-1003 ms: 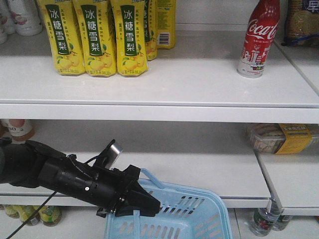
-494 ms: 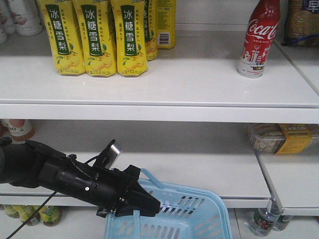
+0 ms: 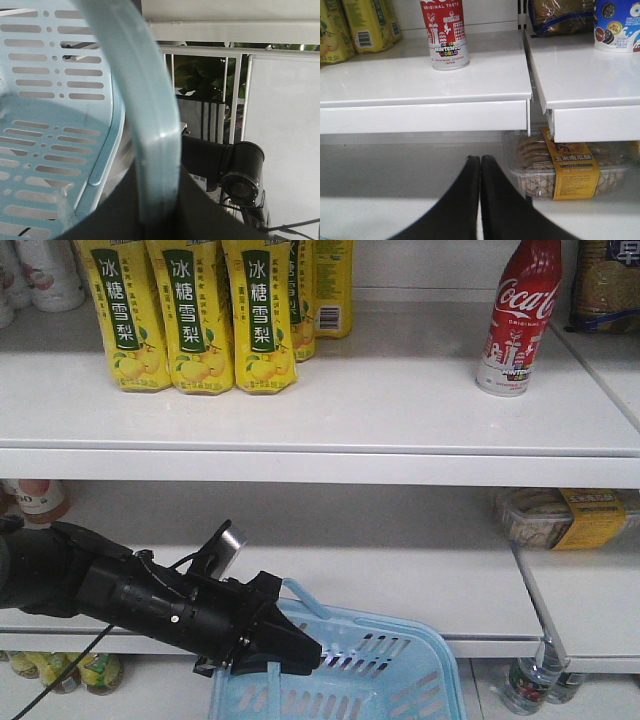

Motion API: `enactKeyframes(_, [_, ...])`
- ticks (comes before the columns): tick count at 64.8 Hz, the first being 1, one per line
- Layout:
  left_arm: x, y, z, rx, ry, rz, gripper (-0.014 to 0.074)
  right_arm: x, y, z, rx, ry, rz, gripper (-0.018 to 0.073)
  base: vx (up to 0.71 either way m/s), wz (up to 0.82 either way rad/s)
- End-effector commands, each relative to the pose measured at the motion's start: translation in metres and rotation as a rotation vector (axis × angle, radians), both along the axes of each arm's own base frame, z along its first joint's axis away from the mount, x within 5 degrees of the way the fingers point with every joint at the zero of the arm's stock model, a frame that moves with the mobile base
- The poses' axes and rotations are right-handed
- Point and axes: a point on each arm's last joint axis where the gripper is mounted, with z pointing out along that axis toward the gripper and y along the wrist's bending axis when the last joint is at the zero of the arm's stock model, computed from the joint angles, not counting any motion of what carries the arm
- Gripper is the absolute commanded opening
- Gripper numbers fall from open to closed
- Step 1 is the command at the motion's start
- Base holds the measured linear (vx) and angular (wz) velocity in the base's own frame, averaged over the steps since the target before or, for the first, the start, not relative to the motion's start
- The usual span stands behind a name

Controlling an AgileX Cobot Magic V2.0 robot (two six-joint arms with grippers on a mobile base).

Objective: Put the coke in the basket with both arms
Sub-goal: 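Reach the open right gripper toward the red Coca-Cola bottle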

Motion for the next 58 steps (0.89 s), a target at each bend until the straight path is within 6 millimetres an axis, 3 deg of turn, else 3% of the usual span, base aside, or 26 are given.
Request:
enactKeyframes(1, [0.0014,-0.0043,0.0278,-0.115,-0.045,0.012,-0.0006,0.0025,-0.0008,0.0177,-0.008,-0.102,-0.009,-0.0010,0.00,0.00])
enactKeyframes(25, [0.0014,-0.0043,0.0278,-0.115,-0.045,0.012,-0.0006,0.0024,-0.0012,0.0165,-0.038,-0.092,-0.009,0.0035,0.00,0.00])
enactKeyframes(58, [0.0014,-0.0043,0.0278,-0.115,-0.045,0.012,-0.0006,0.0024,-0.0012,0.0167,-0.071,-0.097,-0.005,0.0284,0.00,0.00])
